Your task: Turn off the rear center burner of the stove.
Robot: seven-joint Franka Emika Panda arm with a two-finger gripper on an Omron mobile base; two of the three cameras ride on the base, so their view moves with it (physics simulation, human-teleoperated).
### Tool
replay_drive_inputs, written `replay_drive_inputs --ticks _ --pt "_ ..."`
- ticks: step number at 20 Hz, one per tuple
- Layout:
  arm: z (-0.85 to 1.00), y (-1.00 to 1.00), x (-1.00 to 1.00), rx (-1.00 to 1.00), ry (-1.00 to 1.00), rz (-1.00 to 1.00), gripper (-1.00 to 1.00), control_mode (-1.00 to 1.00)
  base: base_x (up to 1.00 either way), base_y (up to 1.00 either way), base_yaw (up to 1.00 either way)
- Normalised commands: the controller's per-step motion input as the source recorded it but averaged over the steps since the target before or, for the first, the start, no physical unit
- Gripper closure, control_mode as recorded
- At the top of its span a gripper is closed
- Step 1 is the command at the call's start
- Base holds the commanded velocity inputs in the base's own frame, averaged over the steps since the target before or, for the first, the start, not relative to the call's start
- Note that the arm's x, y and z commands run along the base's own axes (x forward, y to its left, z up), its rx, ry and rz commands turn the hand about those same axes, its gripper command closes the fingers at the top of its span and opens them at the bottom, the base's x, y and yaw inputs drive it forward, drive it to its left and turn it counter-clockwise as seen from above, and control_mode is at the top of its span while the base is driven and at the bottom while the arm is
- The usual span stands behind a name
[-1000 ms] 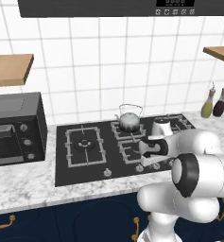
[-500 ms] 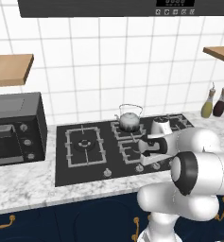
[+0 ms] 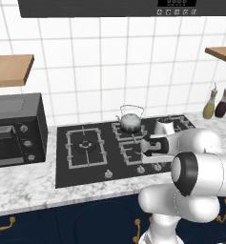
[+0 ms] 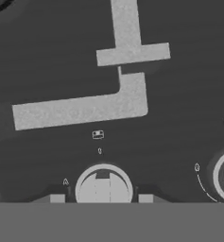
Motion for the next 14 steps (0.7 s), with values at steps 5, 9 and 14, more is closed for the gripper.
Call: replay_drive_inputs --ticks 5,9,14 --pt "-0.06 -0.11 -0.11 0.16 0.03 -0.72 1.00 -1.00 0.00 0.00 0.00" --pt "-0.18 -0.01 -0.04 0.11 0.04 -0.81 1.00 -1.00 0.00 0.00 0.00" --pt "-0.23 0.00 -0.02 0.07 0.01 -0.86 1.00 -1.00 0.00 0.00 0.00"
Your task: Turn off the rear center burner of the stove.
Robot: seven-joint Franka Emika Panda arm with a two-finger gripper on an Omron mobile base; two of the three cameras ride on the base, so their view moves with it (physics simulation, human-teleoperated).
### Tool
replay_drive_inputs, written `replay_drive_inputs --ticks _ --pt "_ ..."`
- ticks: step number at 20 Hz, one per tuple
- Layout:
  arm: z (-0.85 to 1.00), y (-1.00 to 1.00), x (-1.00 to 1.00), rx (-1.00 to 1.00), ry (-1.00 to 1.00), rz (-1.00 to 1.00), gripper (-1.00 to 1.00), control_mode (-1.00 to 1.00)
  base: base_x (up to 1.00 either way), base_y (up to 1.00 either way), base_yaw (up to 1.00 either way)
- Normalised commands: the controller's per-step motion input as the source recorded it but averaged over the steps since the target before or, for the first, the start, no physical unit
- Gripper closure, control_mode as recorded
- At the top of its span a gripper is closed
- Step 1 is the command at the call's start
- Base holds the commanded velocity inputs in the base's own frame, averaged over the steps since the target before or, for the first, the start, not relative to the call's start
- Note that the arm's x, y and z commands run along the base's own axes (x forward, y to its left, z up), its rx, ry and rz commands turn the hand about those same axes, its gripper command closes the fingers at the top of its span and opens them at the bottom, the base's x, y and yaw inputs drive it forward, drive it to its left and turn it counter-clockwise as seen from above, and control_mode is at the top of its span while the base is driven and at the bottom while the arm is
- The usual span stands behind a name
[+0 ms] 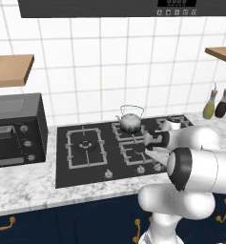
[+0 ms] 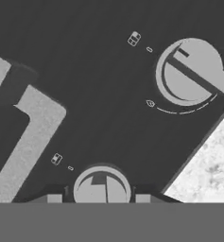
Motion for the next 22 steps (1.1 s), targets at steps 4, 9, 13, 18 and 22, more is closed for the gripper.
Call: replay_drive_inputs --ticks 4,9,13,18,22 --pt "-0.32 0.09 0.00 0.01 0.00 -0.88 1.00 -1.00 0.00 0.00 0.00" --pt "-0.40 0.24 -0.01 0.00 0.00 -0.87 1.00 -1.00 0.00 0.00 0.00" --pt "-0.44 0.35 0.00 0.00 0.00 -0.87 1.00 -1.00 0.00 0.00 0.00" --pt "-0.43 0.31 -0.04 0.00 0.00 -0.88 1.00 -1.00 0.00 0.00 0.00" --pt "-0.42 0.39 -0.07 0.00 -0.01 -0.89 1.00 -1.00 0.00 0.00 0.00"
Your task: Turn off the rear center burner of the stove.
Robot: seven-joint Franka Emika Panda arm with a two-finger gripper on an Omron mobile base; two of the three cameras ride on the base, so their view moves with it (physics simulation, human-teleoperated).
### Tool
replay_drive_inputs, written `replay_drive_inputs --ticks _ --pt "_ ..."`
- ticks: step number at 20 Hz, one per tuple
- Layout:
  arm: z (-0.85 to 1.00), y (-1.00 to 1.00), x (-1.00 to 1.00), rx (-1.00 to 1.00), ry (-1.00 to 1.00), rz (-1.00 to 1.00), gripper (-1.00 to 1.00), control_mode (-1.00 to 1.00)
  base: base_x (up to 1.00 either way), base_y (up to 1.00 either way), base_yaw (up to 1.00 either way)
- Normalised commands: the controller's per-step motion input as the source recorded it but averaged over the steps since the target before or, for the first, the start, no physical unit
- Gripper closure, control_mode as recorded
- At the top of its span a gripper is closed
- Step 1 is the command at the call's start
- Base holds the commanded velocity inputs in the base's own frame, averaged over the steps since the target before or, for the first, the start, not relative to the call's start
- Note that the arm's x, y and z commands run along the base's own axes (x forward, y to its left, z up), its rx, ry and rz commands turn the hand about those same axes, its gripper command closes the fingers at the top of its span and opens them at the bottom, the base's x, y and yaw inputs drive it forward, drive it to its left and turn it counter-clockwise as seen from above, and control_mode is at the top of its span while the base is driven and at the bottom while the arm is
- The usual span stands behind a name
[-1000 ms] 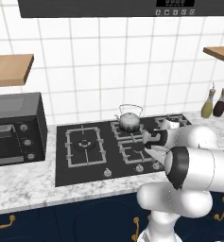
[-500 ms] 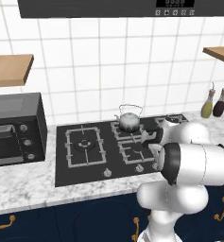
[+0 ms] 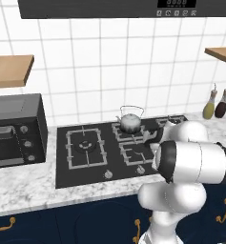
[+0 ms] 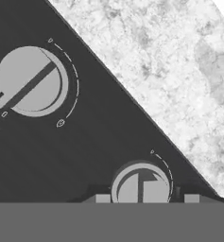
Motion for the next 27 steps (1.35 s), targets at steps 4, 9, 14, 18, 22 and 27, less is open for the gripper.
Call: replay_drive_inputs --ticks 4,9,14,18,22,27 --pt "-0.43 0.34 -0.08 0.00 -0.03 -0.92 1.00 -1.00 0.00 0.00 0.00" --pt "-0.43 0.30 -0.02 0.00 -0.04 -0.95 1.00 -1.00 0.00 0.00 0.00" --pt "-0.42 0.23 0.00 0.00 -0.02 -0.96 1.00 -1.00 0.00 0.00 0.00" --pt "-0.39 0.23 -0.02 0.00 0.00 -0.98 1.00 -1.00 0.00 0.00 0.00" --pt "-0.37 0.21 -0.01 0.00 0.00 -1.00 1.00 -1.00 0.00 0.00 0.00" --pt "-0.35 0.12 -0.01 0.00 0.01 -1.00 1.00 -1.00 0.00 0.00 0.00"
